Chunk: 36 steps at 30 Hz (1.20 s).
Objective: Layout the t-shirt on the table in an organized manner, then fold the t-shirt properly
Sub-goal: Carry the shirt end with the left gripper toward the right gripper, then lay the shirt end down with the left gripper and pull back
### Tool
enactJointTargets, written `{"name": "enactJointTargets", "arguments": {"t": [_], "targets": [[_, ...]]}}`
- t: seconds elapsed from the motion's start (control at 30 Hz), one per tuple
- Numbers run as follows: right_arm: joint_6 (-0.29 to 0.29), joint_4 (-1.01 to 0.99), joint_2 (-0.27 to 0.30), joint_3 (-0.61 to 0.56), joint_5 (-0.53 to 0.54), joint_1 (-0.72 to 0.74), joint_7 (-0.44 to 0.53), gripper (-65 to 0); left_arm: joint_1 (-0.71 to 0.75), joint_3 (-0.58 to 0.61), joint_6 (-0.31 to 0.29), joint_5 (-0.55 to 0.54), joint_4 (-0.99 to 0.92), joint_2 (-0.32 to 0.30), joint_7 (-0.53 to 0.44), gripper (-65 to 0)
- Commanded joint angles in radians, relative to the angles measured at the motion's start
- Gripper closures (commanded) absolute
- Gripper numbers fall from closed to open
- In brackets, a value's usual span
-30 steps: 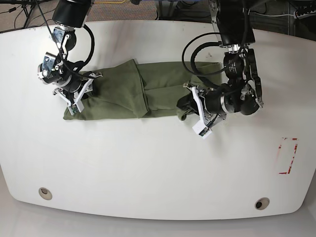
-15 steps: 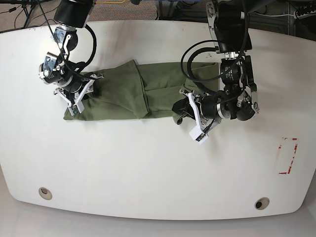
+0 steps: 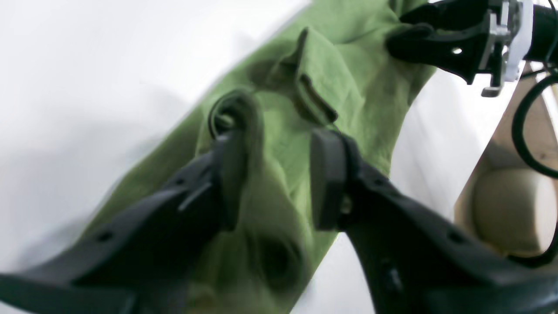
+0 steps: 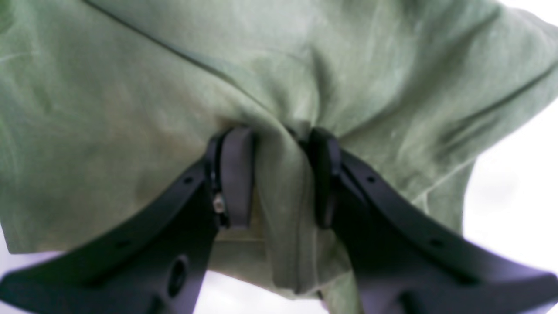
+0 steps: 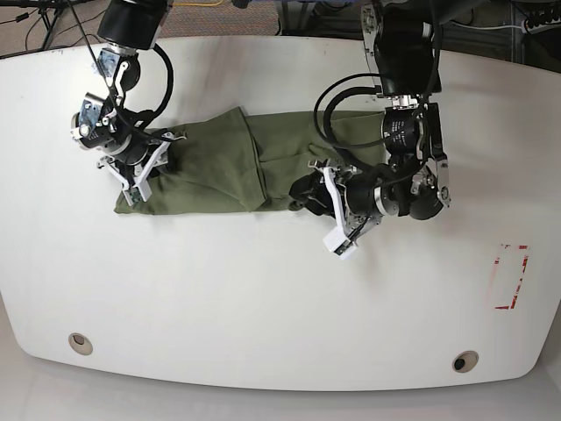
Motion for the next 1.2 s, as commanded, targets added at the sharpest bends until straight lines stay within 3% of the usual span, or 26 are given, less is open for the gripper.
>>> {"name": "enactJointTargets", "arguments": {"t": [0.0, 0.3, 0.73, 1.17], "targets": [[0.002, -0.004, -0.002, -0.004, -0.024, -0.003, -0.051, -19.7, -0.023, 0.025, -0.002, -0.031, 0.025, 0.011, -0.009, -24.7], [0.002, -0.004, -0.004, -0.004, -0.024, -0.003, -0.051, -19.7, -0.049, 0.097, -0.002, -0.077, 0.117, 0.011, -0.002, -24.9], [0.002, -0.004, -0.004, -0.004, -0.024, -0.003, -0.051, -19.7, 0.014, 0.027, -0.002, -0.063, 0.111, -0.182, -0.002, -24.9], [0.002, -0.004, -0.005, -0.004, -0.024, 0.008, -0.051, -19.5, 0.045, 0.076, -0.002, -0.165, -0.034, -0.212, -0.002, -24.9]]}}
